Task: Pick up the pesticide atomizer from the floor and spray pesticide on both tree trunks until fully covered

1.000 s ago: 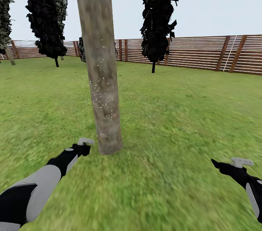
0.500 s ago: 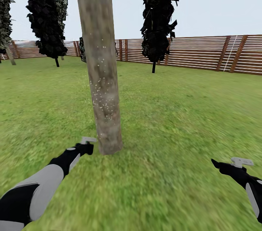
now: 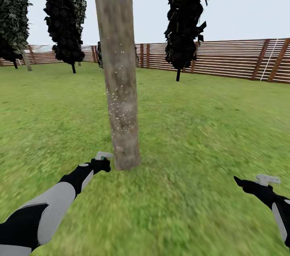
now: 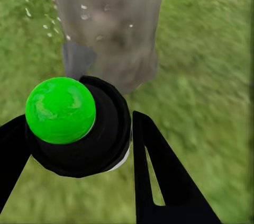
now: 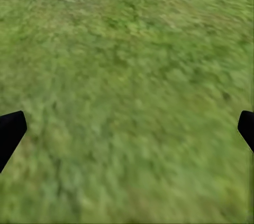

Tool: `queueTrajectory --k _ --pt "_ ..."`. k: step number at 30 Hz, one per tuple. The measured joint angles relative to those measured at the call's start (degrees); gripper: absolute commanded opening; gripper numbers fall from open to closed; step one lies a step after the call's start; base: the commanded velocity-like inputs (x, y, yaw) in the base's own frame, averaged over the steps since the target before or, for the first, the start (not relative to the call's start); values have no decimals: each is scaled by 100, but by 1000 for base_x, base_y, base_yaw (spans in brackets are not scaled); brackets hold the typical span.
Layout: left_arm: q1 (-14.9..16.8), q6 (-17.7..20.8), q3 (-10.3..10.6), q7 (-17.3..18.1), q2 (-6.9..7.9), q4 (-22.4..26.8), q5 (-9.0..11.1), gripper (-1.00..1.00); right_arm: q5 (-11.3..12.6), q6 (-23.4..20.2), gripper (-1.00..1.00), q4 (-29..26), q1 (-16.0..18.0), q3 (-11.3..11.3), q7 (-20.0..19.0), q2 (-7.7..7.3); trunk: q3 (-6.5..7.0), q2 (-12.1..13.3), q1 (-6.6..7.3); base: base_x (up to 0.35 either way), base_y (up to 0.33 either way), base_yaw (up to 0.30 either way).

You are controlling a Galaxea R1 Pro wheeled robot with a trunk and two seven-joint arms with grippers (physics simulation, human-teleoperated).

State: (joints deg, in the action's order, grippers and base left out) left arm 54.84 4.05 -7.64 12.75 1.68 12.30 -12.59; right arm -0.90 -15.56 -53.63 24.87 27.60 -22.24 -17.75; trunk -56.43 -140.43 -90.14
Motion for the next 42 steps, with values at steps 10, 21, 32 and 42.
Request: queueTrajectory --k 10,21,32,42 --pt "0 8 0 0 -36 0 0 -100 -2 0 100 -3 -3 0 0 0 0 0 0 -101 -297 274" --pt "0 2 0 0 -109 0 0 -100 -4 0 100 2 -2 0 0 0 0 0 0 -9 -316 73" --pt "0 -7 0 0 -115 -1 8 -100 -7 0 100 11 -1 0 8 0 0 0 0 232 -205 17" --pt "0 -27 0 5 -118 -3 9 -100 -4 0 100 4 -1 1 9 0 0 0 0 36 -47 67"
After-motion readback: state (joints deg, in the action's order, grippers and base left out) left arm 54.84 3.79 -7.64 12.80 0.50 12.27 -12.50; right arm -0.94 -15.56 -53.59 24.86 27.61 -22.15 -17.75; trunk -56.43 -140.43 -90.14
